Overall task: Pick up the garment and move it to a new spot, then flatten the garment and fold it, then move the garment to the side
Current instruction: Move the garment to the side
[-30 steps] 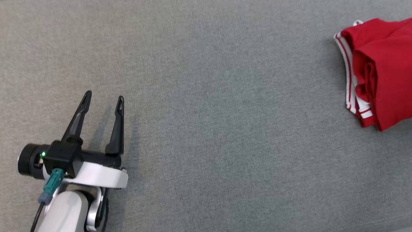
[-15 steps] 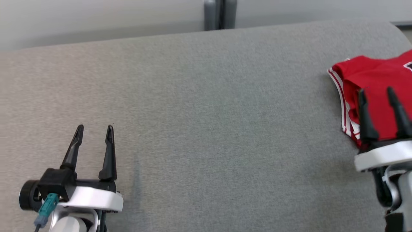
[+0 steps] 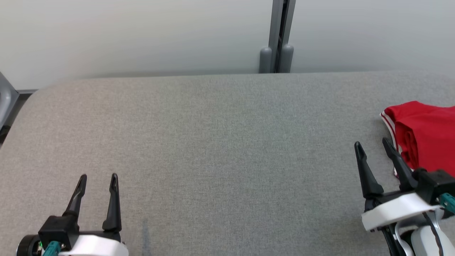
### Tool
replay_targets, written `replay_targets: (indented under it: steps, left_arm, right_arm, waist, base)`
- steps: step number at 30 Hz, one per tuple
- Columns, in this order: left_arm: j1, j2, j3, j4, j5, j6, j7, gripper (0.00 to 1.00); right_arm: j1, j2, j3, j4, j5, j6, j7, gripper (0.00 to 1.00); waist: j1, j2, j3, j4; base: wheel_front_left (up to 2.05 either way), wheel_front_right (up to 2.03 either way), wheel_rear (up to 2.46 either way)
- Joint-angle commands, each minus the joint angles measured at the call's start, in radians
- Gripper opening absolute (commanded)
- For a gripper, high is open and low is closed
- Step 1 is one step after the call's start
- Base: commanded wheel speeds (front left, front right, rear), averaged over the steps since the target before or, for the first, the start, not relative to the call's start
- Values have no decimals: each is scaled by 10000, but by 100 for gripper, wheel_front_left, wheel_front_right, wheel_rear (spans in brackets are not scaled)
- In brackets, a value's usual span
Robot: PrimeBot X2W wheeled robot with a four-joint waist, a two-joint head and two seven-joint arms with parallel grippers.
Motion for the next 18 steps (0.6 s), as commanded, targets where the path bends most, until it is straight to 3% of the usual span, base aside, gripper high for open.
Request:
replay_targets:
  steps: [1,18]
  left_arm:
    - [182,101,-7,0,-14,-51,25,100]
    - [1202,224,-163,-212,-167,92,264,100]
  right_arm:
    - [306,-69,-110,-119,-18,-1,80,100]
    - [2355,301,-958,-1435,-389,1,812,100]
  waist:
    - [0,0,-245,77]
    - [0,0,-1055,-171]
  base:
    - [0,0,0]
    - [0,0,0]
